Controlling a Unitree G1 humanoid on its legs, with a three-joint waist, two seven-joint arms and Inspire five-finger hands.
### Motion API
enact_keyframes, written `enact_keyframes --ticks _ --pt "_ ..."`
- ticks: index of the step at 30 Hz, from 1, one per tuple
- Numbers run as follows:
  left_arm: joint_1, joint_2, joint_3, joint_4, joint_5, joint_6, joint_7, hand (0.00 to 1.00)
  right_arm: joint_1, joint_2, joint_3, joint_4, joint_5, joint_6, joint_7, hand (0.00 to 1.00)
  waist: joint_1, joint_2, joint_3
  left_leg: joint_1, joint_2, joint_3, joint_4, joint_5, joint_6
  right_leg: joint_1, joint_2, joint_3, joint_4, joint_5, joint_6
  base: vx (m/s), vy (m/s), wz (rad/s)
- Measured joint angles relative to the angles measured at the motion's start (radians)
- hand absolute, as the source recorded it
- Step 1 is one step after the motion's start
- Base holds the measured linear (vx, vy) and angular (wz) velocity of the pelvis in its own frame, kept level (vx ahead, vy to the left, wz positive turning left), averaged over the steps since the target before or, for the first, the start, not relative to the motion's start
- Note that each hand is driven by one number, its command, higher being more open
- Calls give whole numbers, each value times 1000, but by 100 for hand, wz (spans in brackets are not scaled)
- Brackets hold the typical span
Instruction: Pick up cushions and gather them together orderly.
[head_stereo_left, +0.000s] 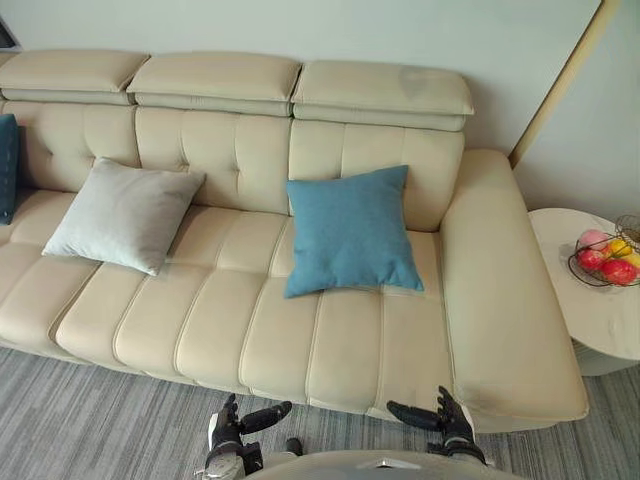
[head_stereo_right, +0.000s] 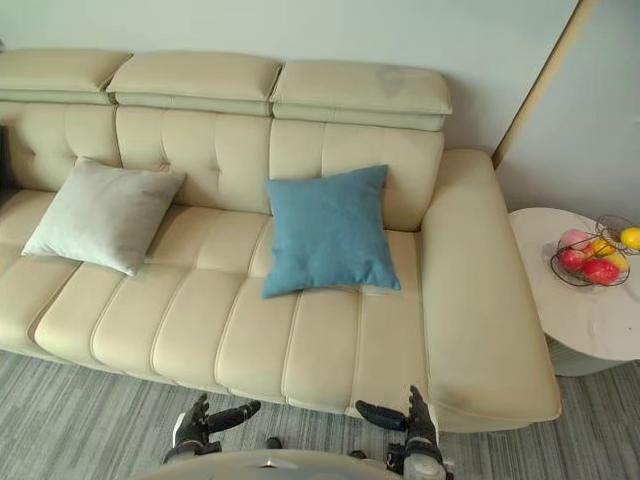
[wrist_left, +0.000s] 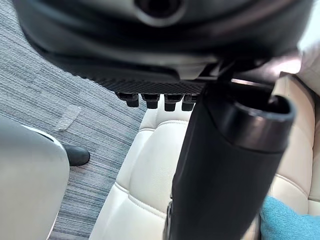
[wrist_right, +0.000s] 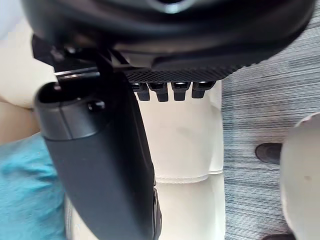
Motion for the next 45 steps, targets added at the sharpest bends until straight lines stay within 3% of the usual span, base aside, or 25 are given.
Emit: enact_keyframes --ticks 5,8,9,10,11,12,13,14,15,16,19,22,23,24,25,28,30,33,34,36,38,45 --pt "-40 1 0 34 21 -1 -1 100 -40 3 -15 23 1 5 -2 100 2 -9 26 -15 11 63 49 -24 16 -43 4 54 40 34 11 -48 52 -43" --pt "-84 8 0 34 38 -1 -1 100 -80 9 -13 22 2 7 -7 100 4 -11 50 -114 50 93 181 -73 40 -104 14 55 75 72 17 -206 38 -32" --pt "-95 4 0 27 40 -1 0 100 -91 11 -13 19 3 8 -8 100 5 -5 65 -132 58 95 201 -76 45 -145 -1 22 218 10 -10 -133 4 -5" --pt "-103 5 0 26 40 -1 1 100 -88 16 -13 19 3 10 -8 100 6 -8 72 -140 60 88 222 -87 56 -177 -31 -3 429 -74 -11 -172 -14 6" --pt "-104 6 0 22 40 0 1 100 -82 21 -14 18 4 12 -8 100 7 -12 71 -149 60 78 242 -92 56 -179 -49 -6 557 -107 6 -138 -53 12" --pt "-103 7 0 22 40 0 2 100 -82 22 -14 19 5 12 -8 100 7 -14 70 -154 60 76 247 -92 56 -177 -54 -4 587 -115 14 -105 -87 16" --pt "-92 17 0 8 40 0 3 100 -81 32 -14 19 17 11 -8 100 12 -31 59 -186 60 69 280 -90 56 -166 -74 8 703 -133 47 -96 -149 12" --pt "-87 25 1 -3 40 1 5 100 -80 43 -14 19 31 11 -8 100 22 -48 49 -221 59 65 315 -82 45 -143 -84 24 723 -137 65 -72 -157 12" --pt "-87 26 2 -5 40 2 6 100 -79 46 -14 19 33 11 -8 100 28 -53 47 -235 58 63 332 -81 43 -132 -84 30 710 -136 67 -124 -278 18" --pt "-93 21 2 -6 40 9 10 100 -84 47 -15 19 33 12 -9 100 44 -61 46 -279 62 47 372 -73 41 -69 -60 36 584 -206 75 -175 -289 19" --pt "-91 1 -2 -33 39 10 14 100 -106 43 -23 19 34 14 -26 100 66 -38 55 -297 77 43 322 -1 11 -2 -11 14 393 -256 17 -203 -230 15" --pt "-106 -14 -20 -34 37 10 17 100 -132 34 -21 18 36 12 -43 100 64 -4 73 -334 92 -13 247 98 -14 40 43 -34 235 -255 9 -317 -203 48" --pt "-115 -23 -42 -39 37 10 18 100 -137 26 -22 18 46 13 -54 100 59 18 91 -340 101 -20 200 175 -14 41 69 -81 227 -241 -15 -328 -130 76" --pt "-114 -23 -46 -42 38 9 18 100 -136 26 -23 19 50 13 -57 100 55 18 94 -339 103 -19 184 194 -17 39 71 -93 226 -238 -19 -308 -82 82" --pt "-119 -24 -52 -52 39 8 18 100 -131 28 -22 22 73 15 -62 100 53 16 102 -338 112 12 177 188 -24 33 77 -131 217 -230 -33 -258 -37 45" --pt "-125 -23 -49 -56 42 9 19 100 -139 26 -22 28 73 20 -69 100 55 6 122 -340 108 21 314 75 -9 19 55 -153 227 -213 -73 -174 23 8" --pt "-131 -23 -50 -50 63 9 19 100 -132 20 -24 29 73 22 -71 100 43 -1 126 -319 103 15 466 -62 11 -5 7 -163 247 -212 -72 -129 113 -4" --pt "-140 -28 -51 -27 76 9 16 100 -116 26 -39 48 73 25 -68 100 34 -1 125 -261 106 -8 484 -151 -7 -10 -17 -168 252 -201 -51 -82 172 11" --pt "-143 -32 -48 -21 76 9 15 100 -116 29 -52 49 73 31 -65 100 31 10 119 -239 103 -9 439 -165 -19 -11 -18 -165 250 -195 -37 -83 236 2" --pt "-142 -13 -42 -3 77 11 15 100 -117 55 -71 57 73 33 -56 100 29 -38 103 -214 59 19 350 -128 5 -21 -50 -144 218 -174 -4 -67 236 -10" --pt "-129 2 -40 11 78 18 16 100 -98 62 -75 75 74 34 -44 100 18 -61 66 -152 0 34 237 -81 32 9 -83 -137 158 -136 26 -2 188 -2" --pt "-114 3 -15 77 99 19 12 100 -92 65 -149 97 74 34 -43 100 14 -40 20 -24 -57 64 50 -6 54 71 -103 -107 74 -97 41 40 92 -9"
